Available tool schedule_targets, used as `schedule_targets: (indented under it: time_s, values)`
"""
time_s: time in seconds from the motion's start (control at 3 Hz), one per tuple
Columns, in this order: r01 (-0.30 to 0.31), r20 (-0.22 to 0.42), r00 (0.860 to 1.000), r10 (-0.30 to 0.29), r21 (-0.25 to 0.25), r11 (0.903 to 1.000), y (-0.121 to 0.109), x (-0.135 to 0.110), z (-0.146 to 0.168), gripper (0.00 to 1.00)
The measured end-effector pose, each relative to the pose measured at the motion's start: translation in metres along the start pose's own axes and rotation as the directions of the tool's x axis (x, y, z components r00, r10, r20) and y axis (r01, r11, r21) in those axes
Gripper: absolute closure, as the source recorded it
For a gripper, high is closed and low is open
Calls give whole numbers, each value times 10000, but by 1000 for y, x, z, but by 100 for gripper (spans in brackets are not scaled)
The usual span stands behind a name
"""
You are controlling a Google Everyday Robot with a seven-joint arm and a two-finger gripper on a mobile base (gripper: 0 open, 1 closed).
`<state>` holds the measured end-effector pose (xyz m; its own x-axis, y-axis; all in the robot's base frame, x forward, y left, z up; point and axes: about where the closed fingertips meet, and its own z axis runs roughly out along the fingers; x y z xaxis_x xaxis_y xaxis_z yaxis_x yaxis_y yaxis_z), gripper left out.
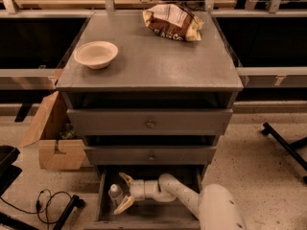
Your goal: Place blue plastic bottle into bottom drawer
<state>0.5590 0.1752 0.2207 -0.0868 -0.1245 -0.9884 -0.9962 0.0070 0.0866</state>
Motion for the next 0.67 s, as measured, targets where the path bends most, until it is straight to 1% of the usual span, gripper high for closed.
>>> schedule_targets:
  time_s: [0.33, 0.67]
  values:
    - [-292, -859, 9958, 325, 394, 9988, 7, -11, -47, 0]
    - [-643, -2190, 9705, 1007, 1677, 9837, -2, -30, -127, 0]
